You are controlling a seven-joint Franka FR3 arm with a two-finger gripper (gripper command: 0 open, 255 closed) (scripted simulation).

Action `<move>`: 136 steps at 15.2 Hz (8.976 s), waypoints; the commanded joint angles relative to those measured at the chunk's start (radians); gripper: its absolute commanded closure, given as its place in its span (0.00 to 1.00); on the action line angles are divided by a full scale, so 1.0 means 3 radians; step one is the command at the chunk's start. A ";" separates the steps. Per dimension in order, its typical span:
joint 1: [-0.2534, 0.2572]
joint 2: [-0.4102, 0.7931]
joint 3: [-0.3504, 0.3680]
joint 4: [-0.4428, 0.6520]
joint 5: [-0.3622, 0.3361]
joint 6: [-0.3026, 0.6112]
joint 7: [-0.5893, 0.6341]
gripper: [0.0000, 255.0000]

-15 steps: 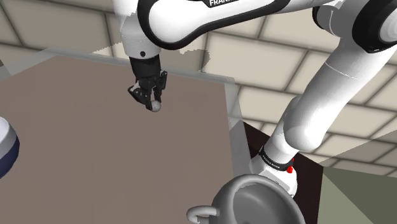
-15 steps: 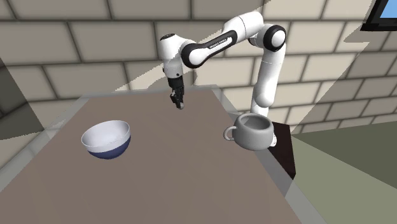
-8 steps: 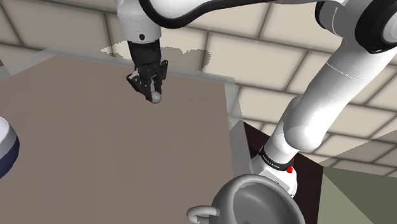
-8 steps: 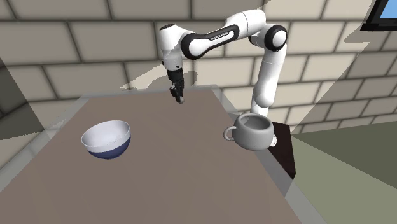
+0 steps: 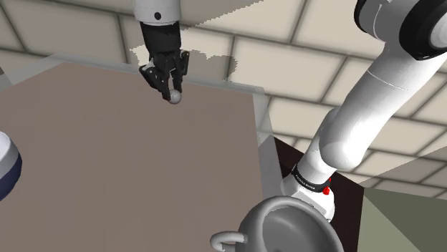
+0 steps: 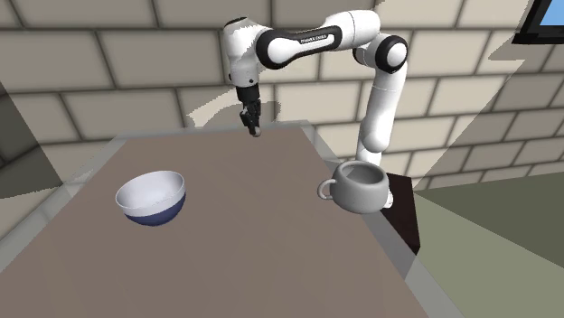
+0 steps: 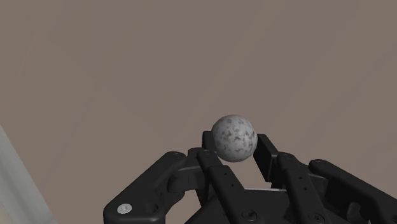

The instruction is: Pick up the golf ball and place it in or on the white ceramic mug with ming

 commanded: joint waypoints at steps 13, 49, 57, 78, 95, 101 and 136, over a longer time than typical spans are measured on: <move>0.0012 0.0134 0.0020 0.0737 -0.0061 -0.0622 0.0023 1.00; 0.0409 -0.1916 -0.0324 -0.1759 0.1262 -0.0117 0.0470 0.00; 0.0201 -0.2093 -0.0735 -0.2567 0.1378 0.0309 0.0167 0.00; 0.0258 -0.2079 -0.0622 -0.2875 0.1496 0.0639 0.0147 1.00; 0.0233 -0.2175 -0.0755 -0.2367 0.1373 0.0047 0.0277 1.00; 0.0221 -0.2166 -0.0805 -0.2100 0.1329 -0.0206 0.0335 1.00; 0.0521 -0.2236 0.0188 -0.0993 0.2140 -0.0787 0.1866 1.00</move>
